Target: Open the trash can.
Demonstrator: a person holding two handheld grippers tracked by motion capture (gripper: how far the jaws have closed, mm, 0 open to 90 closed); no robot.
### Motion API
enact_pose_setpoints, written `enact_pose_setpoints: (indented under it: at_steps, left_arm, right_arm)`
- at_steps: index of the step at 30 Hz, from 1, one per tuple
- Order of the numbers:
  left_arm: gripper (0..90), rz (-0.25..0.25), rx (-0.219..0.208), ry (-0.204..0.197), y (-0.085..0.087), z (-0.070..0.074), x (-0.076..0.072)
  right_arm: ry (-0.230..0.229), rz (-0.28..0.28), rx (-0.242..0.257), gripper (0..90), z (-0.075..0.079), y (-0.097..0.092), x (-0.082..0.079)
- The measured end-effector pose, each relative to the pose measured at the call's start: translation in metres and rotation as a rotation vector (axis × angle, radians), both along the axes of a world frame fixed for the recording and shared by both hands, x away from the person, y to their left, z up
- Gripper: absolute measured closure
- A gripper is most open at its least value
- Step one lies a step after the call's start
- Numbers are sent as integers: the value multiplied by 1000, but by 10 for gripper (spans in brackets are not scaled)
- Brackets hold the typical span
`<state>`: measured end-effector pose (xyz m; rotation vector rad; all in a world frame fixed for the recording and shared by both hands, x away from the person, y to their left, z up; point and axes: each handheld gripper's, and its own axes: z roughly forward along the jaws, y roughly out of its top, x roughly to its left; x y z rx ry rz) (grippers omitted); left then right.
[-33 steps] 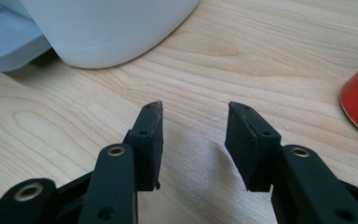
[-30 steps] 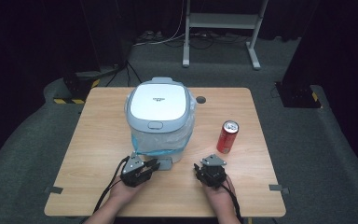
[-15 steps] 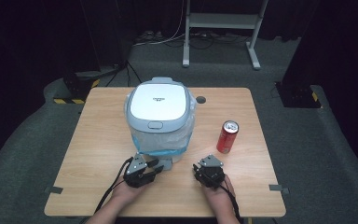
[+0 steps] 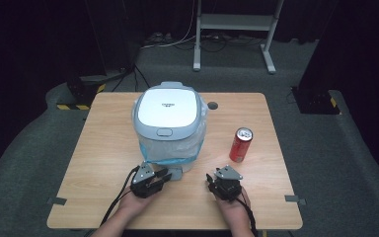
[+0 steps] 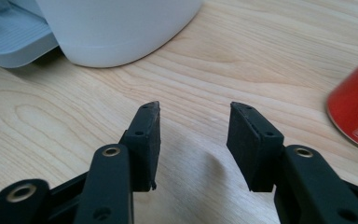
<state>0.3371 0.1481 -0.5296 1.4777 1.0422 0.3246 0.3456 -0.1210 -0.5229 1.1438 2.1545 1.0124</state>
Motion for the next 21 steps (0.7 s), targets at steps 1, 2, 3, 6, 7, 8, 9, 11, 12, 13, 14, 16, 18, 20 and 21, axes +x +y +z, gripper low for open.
enact_pose_setpoints:
  at_steps: [1, 2, 3, 6, 7, 8, 9, 11, 12, 13, 14, 16, 18, 20, 21]
  left_arm:
    - [727, 5, 0, -1, -1, 0, 0]
    - [736, 3, 7, -3, -1, 0, 0]
    - [736, 5, 13, -5, -1, 0, 0]
    - [736, 11, 3, -1, -2, 0, 0]
    - [736, 11, 3, -1, -2, 0, 0]
    - [736, 18, 0, -4, -3, -1, -1]
    - [734, 19, -1, -6, -3, -1, -1]
    - [733, 17, 0, -3, -3, -1, 0]
    - [730, 15, -3, 0, -3, -1, 0]
    - [730, 6, 6, 3, -2, 0, 0]
    - [725, 1, 9, 5, -1, 0, 0]
    - [721, 6, 8, 5, -2, 0, 0]
    - [720, 7, 10, 7, -2, 0, 1]
    - [720, 7, 15, 9, -2, 0, 1]
    - [720, 7, 15, 9, -2, 0, 1]
  right_arm:
    - [-5, -5, 6, 528, 0, -2, -1]
    - [-14, -13, 2, 524, 1, -6, -2]
    - [-14, -13, 2, 524, 1, -6, -2]
    - [-22, -62, 16, 507, 8, -22, -3]
    - [-22, -62, 16, 507, 8, -22, -3]
    - [-26, -73, 23, 501, 9, -26, -4]
    - [-31, -84, 30, 490, 11, -30, -5]
    - [-32, -112, 35, 475, 12, -38, -9]
    - [-39, -137, 45, 444, 14, -46, -12]
    - [-39, -137, 45, 444, 14, -46, -12]
    - [-46, -150, 47, 433, 15, -50, -14]
    - [-66, -180, 53, 404, 19, -58, -16]
    - [-77, -191, 54, 397, 20, -61, -16]
    - [-85, -215, 65, 396, 19, -67, -15]
    - [-85, -215, 65, 396, 19, -67, -15]
